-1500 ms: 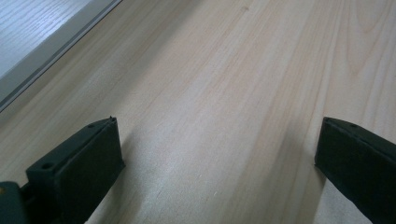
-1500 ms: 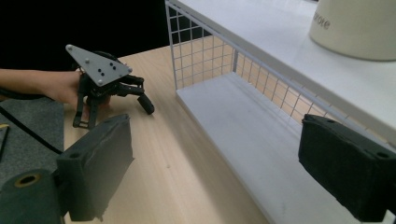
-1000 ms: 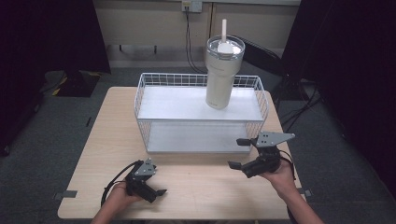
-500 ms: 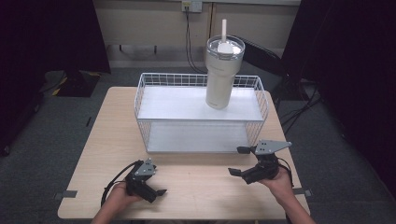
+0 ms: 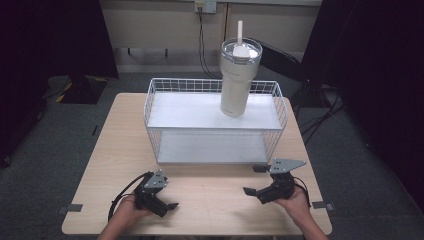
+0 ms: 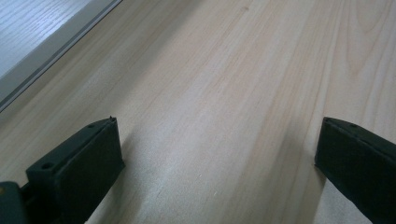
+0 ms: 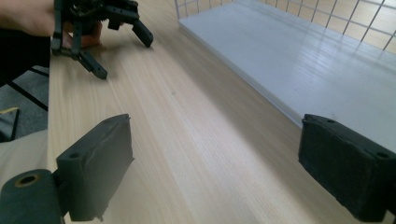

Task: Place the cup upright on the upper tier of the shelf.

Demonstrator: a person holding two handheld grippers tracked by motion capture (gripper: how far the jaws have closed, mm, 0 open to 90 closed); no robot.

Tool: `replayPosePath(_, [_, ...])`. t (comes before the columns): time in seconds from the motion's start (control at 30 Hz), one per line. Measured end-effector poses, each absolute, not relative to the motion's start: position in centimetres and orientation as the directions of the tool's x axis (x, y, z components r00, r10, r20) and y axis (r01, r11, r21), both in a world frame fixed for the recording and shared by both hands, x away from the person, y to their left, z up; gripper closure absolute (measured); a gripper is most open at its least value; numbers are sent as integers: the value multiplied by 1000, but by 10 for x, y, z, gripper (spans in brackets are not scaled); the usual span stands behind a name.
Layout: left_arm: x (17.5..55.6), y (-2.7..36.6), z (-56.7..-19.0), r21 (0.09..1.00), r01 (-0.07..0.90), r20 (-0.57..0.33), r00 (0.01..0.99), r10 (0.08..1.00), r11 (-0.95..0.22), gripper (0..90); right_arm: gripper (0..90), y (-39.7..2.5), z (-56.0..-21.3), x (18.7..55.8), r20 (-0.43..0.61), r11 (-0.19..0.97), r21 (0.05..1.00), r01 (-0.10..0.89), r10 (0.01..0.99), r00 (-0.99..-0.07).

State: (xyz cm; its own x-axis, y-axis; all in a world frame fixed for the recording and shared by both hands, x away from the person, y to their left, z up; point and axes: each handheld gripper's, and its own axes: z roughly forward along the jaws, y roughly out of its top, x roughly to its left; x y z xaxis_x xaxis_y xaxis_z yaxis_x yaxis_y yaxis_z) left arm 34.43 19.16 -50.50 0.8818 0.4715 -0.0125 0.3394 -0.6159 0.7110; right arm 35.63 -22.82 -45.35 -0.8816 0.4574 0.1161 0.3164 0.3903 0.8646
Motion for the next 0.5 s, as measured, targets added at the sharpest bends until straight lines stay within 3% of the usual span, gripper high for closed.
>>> replayPosePath(0.5, [344,192,-505,711,340,-13,882,472,-616,1,95,-231,-485,353,114,438,829,348,477,-871])
